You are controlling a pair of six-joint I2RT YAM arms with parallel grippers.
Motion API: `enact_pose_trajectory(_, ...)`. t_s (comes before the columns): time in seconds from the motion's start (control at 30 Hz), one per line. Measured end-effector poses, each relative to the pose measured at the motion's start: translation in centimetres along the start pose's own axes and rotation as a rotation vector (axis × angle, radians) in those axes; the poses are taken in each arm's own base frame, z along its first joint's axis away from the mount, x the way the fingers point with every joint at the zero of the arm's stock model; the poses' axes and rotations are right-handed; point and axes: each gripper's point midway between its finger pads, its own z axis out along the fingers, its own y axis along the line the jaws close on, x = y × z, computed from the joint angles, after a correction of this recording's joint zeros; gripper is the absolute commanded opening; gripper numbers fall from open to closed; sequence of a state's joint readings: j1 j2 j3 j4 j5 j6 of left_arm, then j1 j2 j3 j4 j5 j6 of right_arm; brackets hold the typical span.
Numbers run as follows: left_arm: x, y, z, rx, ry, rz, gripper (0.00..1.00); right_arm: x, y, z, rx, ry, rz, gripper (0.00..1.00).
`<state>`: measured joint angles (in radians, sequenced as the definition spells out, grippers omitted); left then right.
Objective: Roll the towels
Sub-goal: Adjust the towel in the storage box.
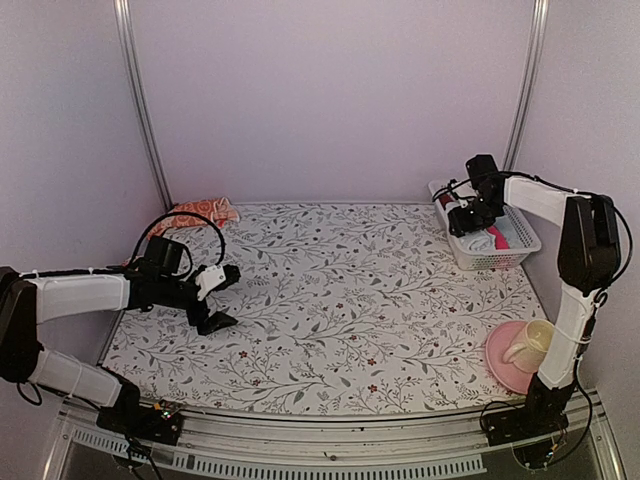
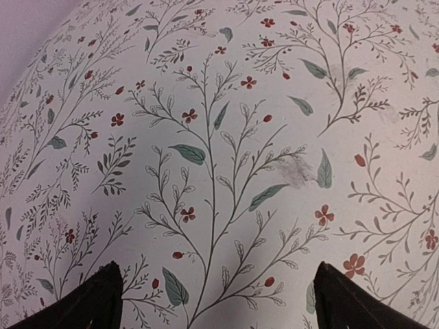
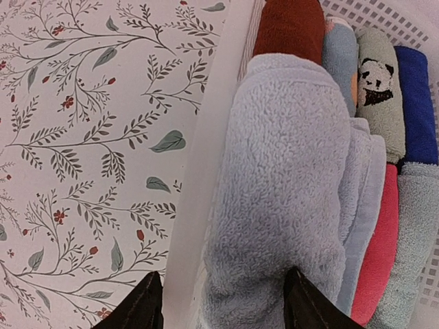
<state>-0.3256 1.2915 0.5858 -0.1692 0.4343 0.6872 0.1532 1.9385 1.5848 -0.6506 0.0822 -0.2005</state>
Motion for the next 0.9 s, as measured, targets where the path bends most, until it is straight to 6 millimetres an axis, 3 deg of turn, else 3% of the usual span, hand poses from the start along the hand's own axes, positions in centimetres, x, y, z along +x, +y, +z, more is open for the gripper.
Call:
enact_pose_trajectory(0.17, 0.1, -0.1, 0.0, 0.001, 0.003, -0.001, 0.97, 0.0, -0.6, -0.1, -0.050, -0.011, 0.031, 0.60)
enact_pose_trajectory(0.4, 0.2, -0.1, 0.1, 0.003, 0.004, -0.002, 0.97, 0.3, -3.4, -0.4, -0.040, -0.025, 0.087, 0.61)
enact_pose_trajectory(0.7, 0.2, -0.1, 0.1, 0.003, 0.004, -0.002, 0.97, 0.4, -3.7, -0.3, -0.033, -0.022, 0.086, 0.60)
enact_pose_trajectory(0.9, 0.2, -0.1, 0.1, 0.003, 0.005, -0.002, 0.97, 0.8, -3.7, 0.2, -0.011, -0.002, 0.074, 0.64)
